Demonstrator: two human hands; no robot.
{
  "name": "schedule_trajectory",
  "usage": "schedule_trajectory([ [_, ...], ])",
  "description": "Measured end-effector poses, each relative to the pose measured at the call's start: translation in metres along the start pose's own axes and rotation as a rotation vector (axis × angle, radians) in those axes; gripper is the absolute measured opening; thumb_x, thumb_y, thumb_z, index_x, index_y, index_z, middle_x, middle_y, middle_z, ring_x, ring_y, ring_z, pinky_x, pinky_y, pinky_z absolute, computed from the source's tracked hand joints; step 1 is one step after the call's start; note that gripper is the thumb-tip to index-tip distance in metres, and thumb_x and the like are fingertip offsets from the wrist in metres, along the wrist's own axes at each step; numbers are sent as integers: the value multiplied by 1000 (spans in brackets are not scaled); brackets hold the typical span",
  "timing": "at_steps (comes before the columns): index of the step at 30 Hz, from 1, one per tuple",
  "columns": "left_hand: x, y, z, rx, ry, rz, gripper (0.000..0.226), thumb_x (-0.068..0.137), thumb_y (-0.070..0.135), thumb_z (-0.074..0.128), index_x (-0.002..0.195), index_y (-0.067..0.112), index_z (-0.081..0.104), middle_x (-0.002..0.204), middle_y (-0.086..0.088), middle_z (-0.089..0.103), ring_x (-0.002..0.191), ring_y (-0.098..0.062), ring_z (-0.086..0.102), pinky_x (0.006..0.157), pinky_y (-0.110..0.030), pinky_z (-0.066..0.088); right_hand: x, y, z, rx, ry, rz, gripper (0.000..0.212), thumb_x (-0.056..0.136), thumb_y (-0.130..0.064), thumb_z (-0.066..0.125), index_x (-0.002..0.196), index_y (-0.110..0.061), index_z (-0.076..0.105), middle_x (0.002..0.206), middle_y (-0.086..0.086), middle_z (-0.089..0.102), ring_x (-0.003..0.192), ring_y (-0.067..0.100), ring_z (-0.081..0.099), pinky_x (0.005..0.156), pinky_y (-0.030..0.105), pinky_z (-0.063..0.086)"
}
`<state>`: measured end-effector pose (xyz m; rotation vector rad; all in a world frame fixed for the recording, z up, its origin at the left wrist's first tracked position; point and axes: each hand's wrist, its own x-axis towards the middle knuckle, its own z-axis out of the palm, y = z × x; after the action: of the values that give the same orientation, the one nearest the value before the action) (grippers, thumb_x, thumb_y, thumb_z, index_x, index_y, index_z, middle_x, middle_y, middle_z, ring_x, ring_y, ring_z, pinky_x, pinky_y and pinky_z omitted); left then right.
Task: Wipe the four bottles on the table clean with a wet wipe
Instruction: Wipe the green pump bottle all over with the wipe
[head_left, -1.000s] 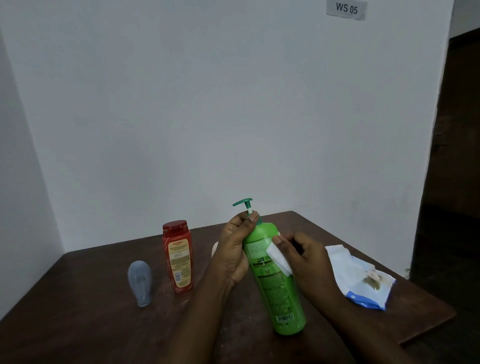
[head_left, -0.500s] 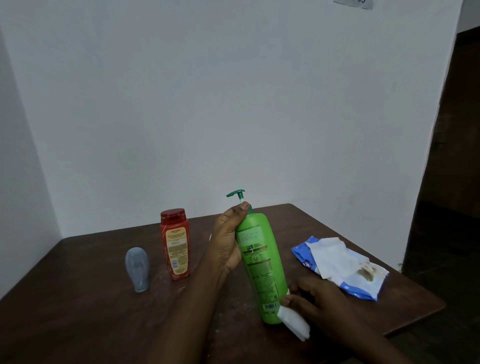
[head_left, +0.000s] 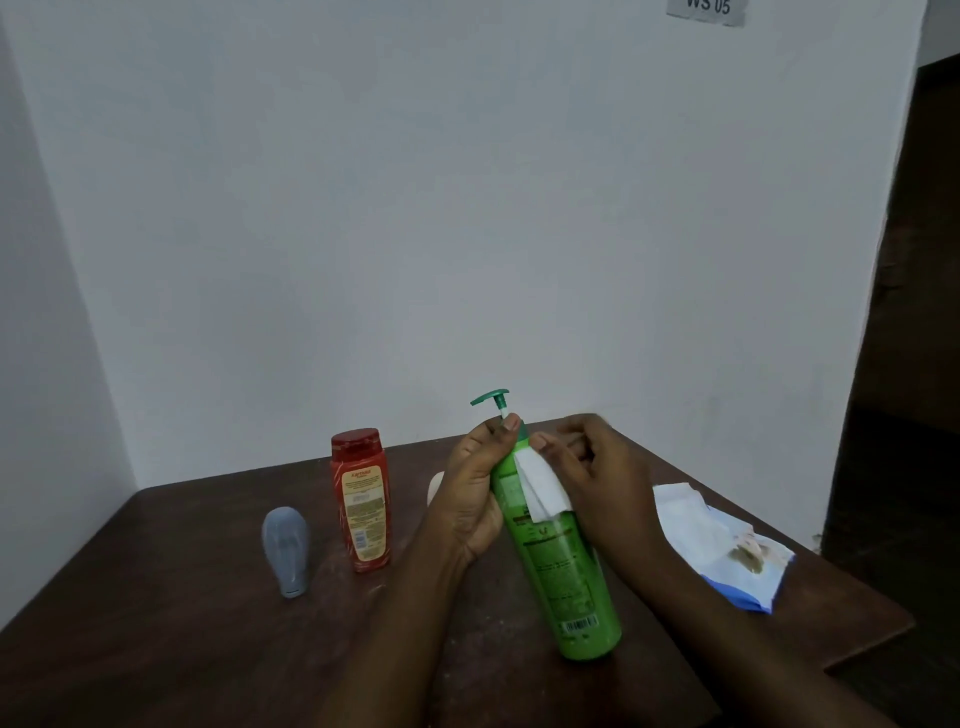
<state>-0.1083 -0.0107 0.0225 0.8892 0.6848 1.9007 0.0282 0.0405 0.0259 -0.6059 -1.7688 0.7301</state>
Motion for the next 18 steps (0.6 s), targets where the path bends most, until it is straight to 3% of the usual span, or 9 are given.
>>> schedule_trajectory([
  [3,-2,2,3,3,-19,1,11,89,18,72,91,10,65,87,-16,72,77,-25,72,77,-39,63,-11,0,2,-51,82,-67,23,93,-39,70,90,-30,50,77,-6,55,72,6,56,60,15,43],
  [5,-3,3,7,11,-30,-5,12,89,17,68,93,8,62,83,-14,72,75,-24,73,74,-37,64,-16,7,4,-183,161,-209,23,95,-32,69,85,-22,51,83,-6,48,72,9,52,62,20,42],
  [9,-4,5,6,-38,-35,-14,21,85,17,77,92,8,60,85,-10,65,73,-20,71,66,-32,61,-16,16,5,-326,151,-486,24,100,-29,58,82,-14,56,81,-7,47,73,12,46,69,23,40],
  [11,-3,5,4,-62,-44,-31,23,83,20,80,94,10,62,94,-12,65,83,-23,71,73,-35,62,-15,19,4,-323,126,-505,23,101,-30,54,85,-14,59,82,-5,53,77,13,49,73,24,40],
  [15,-3,4,6,-90,-87,-44,12,95,19,69,100,12,61,117,-23,70,112,-33,68,86,-42,60,-28,30,2,-386,98,-518,22,102,-30,50,108,-13,64,108,3,62,94,23,60,85,29,47],
  [18,-5,3,9,-63,-74,-57,14,96,21,64,103,11,59,121,-26,70,111,-31,71,88,-41,60,-43,36,-3,-473,65,-637,24,100,-25,56,111,-8,69,114,12,62,100,26,60,89,29,45],
])
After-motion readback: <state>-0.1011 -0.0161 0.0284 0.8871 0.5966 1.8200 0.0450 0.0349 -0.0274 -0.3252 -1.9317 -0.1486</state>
